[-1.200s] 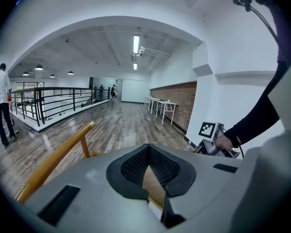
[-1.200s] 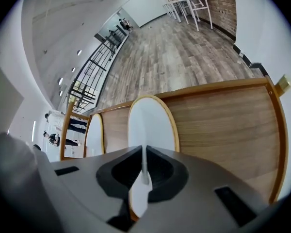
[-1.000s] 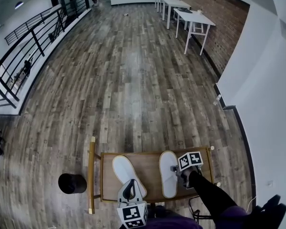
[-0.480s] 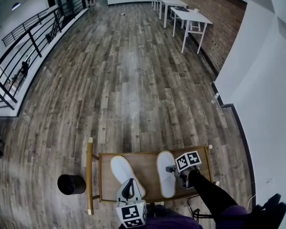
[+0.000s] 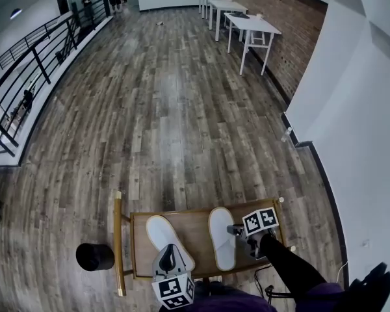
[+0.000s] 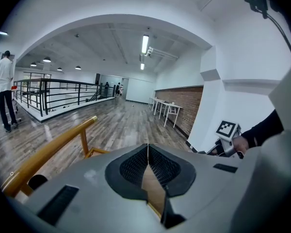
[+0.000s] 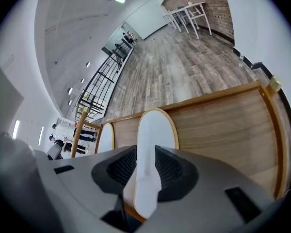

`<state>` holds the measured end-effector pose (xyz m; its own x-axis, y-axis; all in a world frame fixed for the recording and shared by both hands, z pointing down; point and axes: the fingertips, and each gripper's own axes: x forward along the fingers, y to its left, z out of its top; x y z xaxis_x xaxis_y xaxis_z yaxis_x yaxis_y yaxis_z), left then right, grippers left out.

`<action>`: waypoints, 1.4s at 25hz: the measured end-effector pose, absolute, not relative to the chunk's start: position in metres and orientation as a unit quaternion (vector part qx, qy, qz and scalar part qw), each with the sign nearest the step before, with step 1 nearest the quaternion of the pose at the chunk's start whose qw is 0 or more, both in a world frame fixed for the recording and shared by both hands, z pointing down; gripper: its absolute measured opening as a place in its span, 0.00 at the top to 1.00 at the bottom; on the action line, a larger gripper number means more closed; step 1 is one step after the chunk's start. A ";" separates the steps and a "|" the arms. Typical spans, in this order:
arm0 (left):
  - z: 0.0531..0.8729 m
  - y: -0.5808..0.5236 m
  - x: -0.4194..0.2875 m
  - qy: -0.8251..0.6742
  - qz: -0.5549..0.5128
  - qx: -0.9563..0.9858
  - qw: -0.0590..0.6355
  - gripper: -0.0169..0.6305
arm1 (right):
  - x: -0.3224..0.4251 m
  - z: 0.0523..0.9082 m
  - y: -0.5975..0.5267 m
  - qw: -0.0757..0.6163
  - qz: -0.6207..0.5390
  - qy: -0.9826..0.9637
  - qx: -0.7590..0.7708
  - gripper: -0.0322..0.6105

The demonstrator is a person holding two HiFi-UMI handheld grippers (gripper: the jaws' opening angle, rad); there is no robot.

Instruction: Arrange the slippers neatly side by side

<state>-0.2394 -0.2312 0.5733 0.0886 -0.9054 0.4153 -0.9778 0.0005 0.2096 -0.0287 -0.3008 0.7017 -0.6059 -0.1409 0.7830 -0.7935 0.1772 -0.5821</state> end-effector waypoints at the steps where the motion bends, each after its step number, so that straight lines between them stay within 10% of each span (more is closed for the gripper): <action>1: 0.576 -0.232 -0.244 -0.674 0.081 0.699 0.225 0.97 | -0.027 0.694 -0.302 0.286 0.547 -0.713 0.332 0.80; 12: 0.649 -0.233 -0.285 -0.678 0.161 0.655 0.290 0.97 | -0.036 0.606 -0.280 0.166 0.471 -0.774 0.390 0.82; 15: 0.671 -0.233 -0.278 -0.666 0.189 0.646 0.322 0.93 | -0.034 0.605 -0.266 0.162 0.452 -0.775 0.411 0.95; 35: 0.747 -0.265 -0.282 -0.639 0.323 0.544 0.437 0.80 | -0.033 0.594 -0.238 0.161 0.437 -0.775 0.427 0.95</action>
<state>-0.2820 -0.2652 0.7473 -0.0254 -0.4140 0.9099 -0.9780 0.1988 0.0632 -0.0329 -0.2376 0.5940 -0.5830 -0.5211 0.6233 -0.8031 0.2533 -0.5394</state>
